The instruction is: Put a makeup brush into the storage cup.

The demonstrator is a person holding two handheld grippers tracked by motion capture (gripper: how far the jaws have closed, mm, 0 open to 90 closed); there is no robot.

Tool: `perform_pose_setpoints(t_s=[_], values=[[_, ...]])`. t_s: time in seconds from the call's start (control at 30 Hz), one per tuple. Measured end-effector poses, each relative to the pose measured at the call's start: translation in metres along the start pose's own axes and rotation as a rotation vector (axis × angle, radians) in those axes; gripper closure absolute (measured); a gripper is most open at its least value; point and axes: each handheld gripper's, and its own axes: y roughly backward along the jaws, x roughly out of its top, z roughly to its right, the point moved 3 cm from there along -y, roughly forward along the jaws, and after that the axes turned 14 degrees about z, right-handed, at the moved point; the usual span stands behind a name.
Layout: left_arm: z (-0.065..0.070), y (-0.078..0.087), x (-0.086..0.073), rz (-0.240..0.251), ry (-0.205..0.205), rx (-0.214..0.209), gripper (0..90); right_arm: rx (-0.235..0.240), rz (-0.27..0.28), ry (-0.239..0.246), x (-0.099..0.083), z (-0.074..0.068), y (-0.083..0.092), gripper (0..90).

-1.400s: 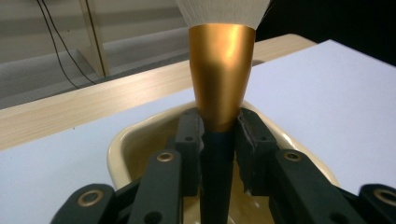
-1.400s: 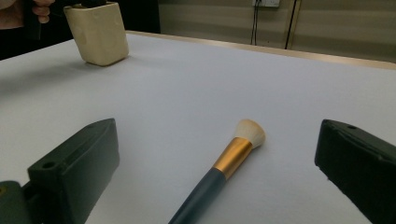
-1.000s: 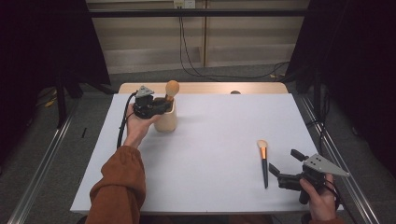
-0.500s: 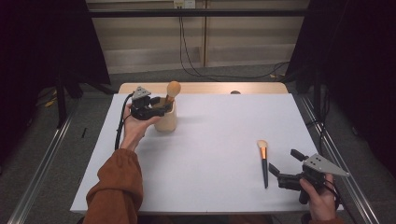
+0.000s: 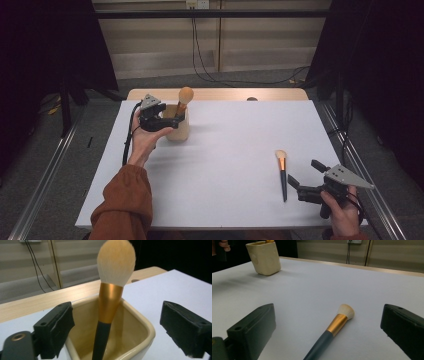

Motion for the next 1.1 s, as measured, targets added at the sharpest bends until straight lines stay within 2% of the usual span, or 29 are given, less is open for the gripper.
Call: perform_pose_setpoints(t_s=[0.07,0.2,0.53,0.6,0.77,0.83,0.87,0.97,1.1], values=[[-0.001,0.003,0.002,0.01,0.001,0.005,7.9,-0.001,0.001,0.0,0.0,0.0,0.0,0.0],[-0.004,0.01,0.004,0.006,0.042,0.001,4.1,-0.003,0.001,-0.001,0.0,0.0,0.0,0.0],[-0.005,0.032,0.0,0.004,0.018,0.013,4.1,-0.007,0.0,-0.002,0.0,0.001,0.0,0.0],[-0.003,0.035,0.0,0.011,0.024,0.016,4.2,-0.007,0.0,-0.001,0.0,0.0,0.0,0.0],[0.002,0.045,0.0,0.025,0.015,0.007,3.8,-0.008,0.001,-0.001,0.0,0.001,0.001,0.0],[0.002,0.049,-0.001,0.015,0.014,0.003,4.3,-0.01,0.002,-0.005,0.0,0.001,0.001,0.0],[0.002,0.051,-0.001,0.008,0.008,0.009,4.2,-0.009,0.002,-0.004,0.0,0.0,0.001,0.0],[0.001,0.059,0.0,0.028,0.025,0.024,4.1,-0.009,0.004,-0.003,0.0,0.0,0.001,0.0],[0.003,0.067,-0.003,0.035,0.016,0.035,4.0,-0.009,0.001,-0.001,0.0,0.0,0.0,0.0]])
